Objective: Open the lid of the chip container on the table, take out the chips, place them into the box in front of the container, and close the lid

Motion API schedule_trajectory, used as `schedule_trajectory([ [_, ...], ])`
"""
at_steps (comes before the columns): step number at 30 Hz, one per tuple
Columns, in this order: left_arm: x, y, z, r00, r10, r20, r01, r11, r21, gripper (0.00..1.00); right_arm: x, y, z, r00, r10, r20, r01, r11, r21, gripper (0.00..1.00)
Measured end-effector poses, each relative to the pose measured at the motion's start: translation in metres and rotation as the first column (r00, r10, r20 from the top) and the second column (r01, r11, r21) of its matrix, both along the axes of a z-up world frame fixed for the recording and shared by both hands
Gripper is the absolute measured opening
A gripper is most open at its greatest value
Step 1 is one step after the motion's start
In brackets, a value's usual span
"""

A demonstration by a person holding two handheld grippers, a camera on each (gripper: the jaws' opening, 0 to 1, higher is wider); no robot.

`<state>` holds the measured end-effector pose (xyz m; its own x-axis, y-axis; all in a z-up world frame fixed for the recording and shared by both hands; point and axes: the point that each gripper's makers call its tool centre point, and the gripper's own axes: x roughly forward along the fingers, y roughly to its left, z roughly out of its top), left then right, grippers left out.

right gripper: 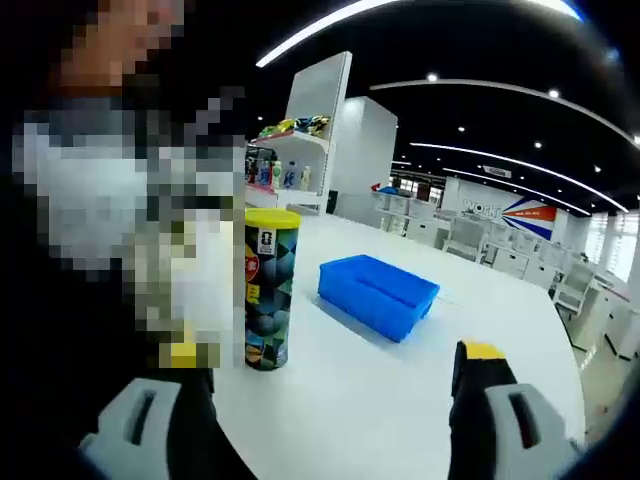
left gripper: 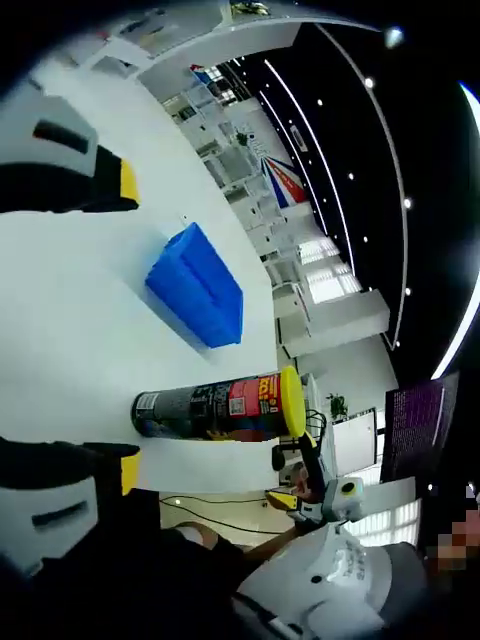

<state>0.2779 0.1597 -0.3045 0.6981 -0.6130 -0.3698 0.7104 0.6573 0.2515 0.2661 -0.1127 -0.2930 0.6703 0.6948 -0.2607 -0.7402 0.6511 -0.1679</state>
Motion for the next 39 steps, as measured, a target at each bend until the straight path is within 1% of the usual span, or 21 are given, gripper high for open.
schedule_trajectory([
  [8, -0.0009, 0.0006, -0.0022, 1.0, -0.007, 0.003, 0.007, 1.0, 0.019, 0.96, -0.0003, 0.0016, -0.0002, 1.0, 0.001, 0.001, -0.001, 1.0, -0.01, 0.93],
  [12, -0.0012, 0.0005, -0.0005, 1.0, -0.007, 0.005, 0.007, 1.0, 0.01, 0.96, 0.0001, 0.0015, -0.0002, 1.0, -0.002, 0.001, 0.002, 1.0, -0.013, 0.92],
  [17, -0.0015, 0.0017, -0.0022, 1.0, -0.006, 0.004, 0.006, 1.0, 0.02, 0.96, 0.0005, 0.001, -0.0013, 1.0, -0.005, 0.0, 0.005, 1.0, -0.018, 0.92],
  [36, -0.0008, 0.0034, -0.0016, 1.0, 0.005, -0.001, -0.005, 1.0, 0.009, 0.96, 0.0003, 0.0001, -0.0024, 1.0, -0.005, 0.001, 0.005, 1.0, -0.026, 0.91],
  [38, 0.0, 0.0052, -0.0007, 1.0, 0.009, 0.004, -0.009, 1.0, 0.005, 0.96, -0.0001, 0.0001, -0.0023, 1.0, -0.004, 0.001, 0.004, 1.0, -0.026, 0.91],
  [39, 0.0001, 0.0058, 0.0012, 1.0, 0.007, 0.015, -0.007, 1.0, -0.003, 0.96, -0.0004, 0.0, -0.0024, 1.0, -0.003, 0.001, 0.003, 1.0, -0.026, 0.91],
])
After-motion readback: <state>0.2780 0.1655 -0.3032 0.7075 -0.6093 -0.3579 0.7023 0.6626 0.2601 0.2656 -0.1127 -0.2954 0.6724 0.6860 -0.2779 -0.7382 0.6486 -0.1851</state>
